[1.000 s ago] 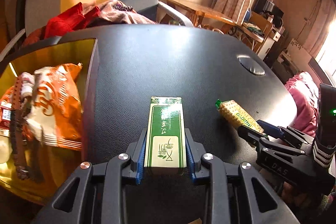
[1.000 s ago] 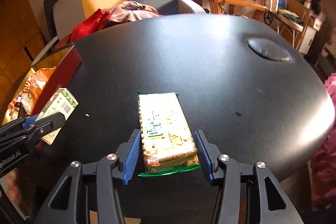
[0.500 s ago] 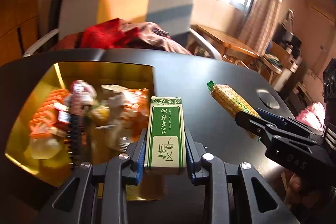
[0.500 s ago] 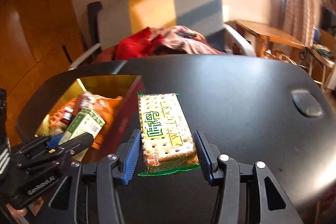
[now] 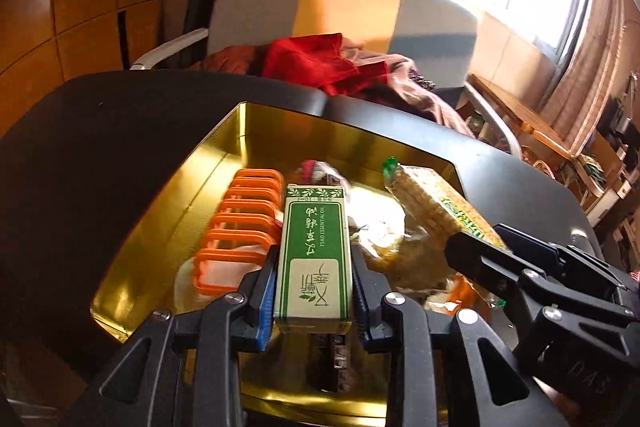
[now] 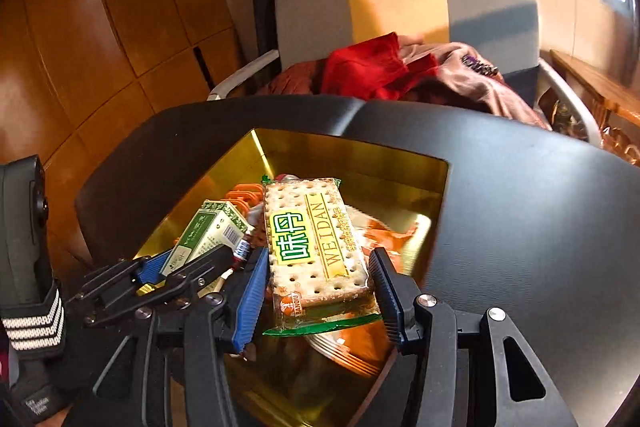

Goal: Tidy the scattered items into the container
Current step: 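Lower the tea box and crackers into the gold tray and open both grippers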

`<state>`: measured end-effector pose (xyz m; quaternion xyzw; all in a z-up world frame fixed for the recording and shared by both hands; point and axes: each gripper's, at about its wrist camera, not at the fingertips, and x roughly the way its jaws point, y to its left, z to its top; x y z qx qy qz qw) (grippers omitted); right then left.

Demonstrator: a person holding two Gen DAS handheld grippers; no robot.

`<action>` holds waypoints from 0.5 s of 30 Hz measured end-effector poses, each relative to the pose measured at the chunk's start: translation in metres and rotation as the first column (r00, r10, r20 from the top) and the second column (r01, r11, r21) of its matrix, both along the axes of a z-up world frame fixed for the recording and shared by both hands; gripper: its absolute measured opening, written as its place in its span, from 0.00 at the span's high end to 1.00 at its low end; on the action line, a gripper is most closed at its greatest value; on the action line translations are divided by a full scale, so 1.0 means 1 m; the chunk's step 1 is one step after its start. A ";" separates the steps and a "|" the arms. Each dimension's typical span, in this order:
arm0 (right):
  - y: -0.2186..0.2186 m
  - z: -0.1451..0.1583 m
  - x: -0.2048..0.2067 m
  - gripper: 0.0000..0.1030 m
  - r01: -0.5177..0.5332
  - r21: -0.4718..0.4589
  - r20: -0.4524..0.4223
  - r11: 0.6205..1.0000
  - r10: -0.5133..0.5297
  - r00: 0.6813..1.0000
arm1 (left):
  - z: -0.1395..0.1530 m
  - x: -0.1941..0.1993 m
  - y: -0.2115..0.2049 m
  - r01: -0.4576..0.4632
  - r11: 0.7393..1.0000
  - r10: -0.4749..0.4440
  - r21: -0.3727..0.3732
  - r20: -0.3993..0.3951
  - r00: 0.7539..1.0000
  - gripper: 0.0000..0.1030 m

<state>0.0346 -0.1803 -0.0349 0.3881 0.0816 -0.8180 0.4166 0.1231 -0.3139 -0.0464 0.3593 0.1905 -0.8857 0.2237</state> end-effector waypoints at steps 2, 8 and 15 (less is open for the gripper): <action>-0.009 -0.006 -0.003 0.50 -0.009 0.010 0.012 1.000 0.009 1.000 | -0.002 0.000 -0.008 -0.013 1.000 0.013 0.004 -0.001 1.000 0.70; -0.015 -0.010 -0.005 0.49 -0.019 0.003 0.041 1.000 0.019 0.999 | -0.003 0.001 -0.017 -0.025 1.000 0.025 0.013 -0.012 1.000 0.68; -0.012 -0.010 0.000 0.49 -0.021 -0.013 0.061 1.000 0.022 0.998 | -0.002 0.016 -0.017 -0.046 0.998 0.047 0.032 -0.034 0.998 0.65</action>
